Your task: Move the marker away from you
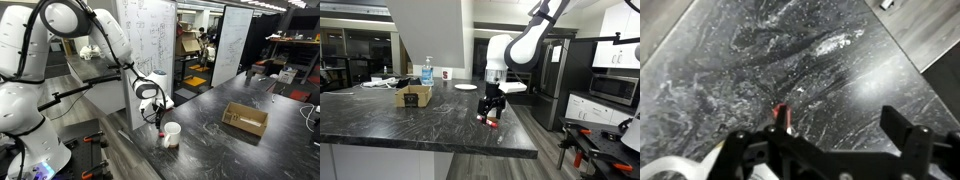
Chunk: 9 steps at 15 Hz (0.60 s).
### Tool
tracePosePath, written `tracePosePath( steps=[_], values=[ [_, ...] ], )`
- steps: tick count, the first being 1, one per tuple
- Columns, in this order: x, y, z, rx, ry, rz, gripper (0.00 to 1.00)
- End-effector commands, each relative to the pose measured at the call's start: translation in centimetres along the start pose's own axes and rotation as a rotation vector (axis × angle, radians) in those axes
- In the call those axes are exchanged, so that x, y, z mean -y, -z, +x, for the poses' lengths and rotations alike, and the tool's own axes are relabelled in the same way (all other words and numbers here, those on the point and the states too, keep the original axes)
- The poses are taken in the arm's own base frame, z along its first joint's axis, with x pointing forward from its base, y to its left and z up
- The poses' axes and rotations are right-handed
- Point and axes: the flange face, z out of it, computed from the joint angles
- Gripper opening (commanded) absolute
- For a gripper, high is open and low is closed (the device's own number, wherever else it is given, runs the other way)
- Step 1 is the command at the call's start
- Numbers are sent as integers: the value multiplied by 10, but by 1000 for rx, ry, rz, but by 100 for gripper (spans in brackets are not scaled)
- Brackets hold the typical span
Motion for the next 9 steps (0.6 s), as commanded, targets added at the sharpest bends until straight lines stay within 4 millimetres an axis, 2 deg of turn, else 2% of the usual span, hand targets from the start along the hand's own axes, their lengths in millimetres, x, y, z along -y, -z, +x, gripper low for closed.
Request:
tracePosePath(
  steps=[1,4,8,9],
  values=[
    [-9,-3,4,-34,17,-26,100],
    [-21,-7,9,-49,10,-47,100],
    [-27,-15,17,-61,-1,-38,100],
    [-27,-18,19,-64,-3,-31,96]
  ],
)
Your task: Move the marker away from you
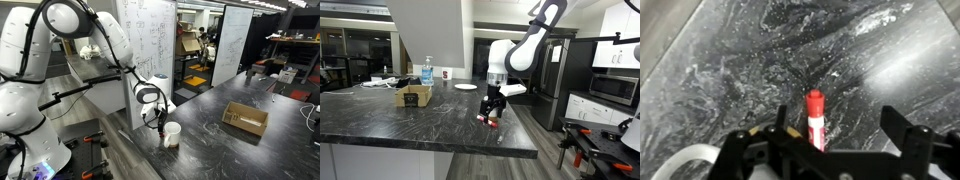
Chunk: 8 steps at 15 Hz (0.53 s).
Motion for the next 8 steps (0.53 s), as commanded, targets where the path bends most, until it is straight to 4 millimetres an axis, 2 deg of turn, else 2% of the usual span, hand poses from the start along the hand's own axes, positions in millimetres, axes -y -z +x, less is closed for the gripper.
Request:
tracePosePath(
  steps=[1,3,8],
  values=[
    [0,-10,8,-28,10,19,88],
    [1,-17,12,-33,16,24,70],
    [4,-31,11,-28,28,22,31]
  ],
)
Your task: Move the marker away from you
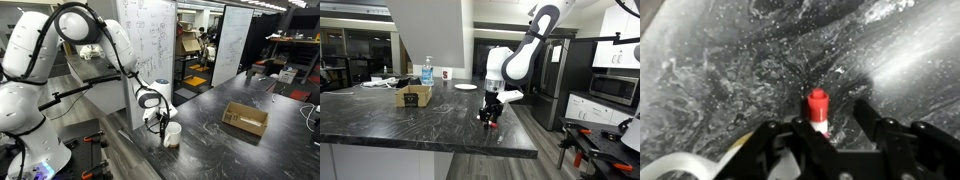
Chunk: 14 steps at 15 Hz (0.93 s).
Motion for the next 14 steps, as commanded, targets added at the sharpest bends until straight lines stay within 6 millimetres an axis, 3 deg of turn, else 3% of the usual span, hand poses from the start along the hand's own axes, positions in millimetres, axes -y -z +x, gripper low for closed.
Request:
tracePosePath(
  steps=[1,4,7,10,14],
  values=[
    [4,-2,2,-19,28,18,25],
    [8,6,-4,-28,45,17,1],
    [22,16,-14,-41,72,23,5],
    [50,37,-24,-46,108,28,5],
    [88,73,-14,-55,155,53,5]
  ],
)
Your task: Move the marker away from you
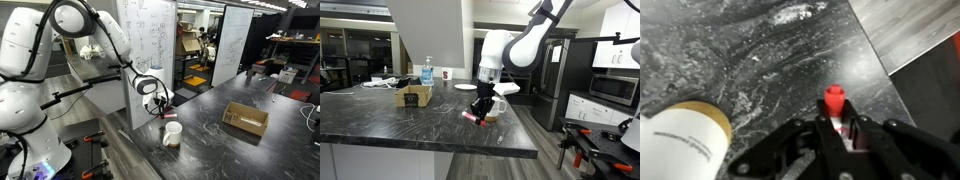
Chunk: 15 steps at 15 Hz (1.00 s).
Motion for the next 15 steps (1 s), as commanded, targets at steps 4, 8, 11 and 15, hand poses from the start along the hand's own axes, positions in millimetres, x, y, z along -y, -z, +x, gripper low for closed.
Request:
tracePosePath(
  steps=[4,8,11,15],
  values=[
    [20,39,52,77,3,-31,5],
    [19,46,83,102,13,-36,5],
    [25,36,101,96,6,-32,5],
    [33,20,118,105,5,-39,5]
  ],
)
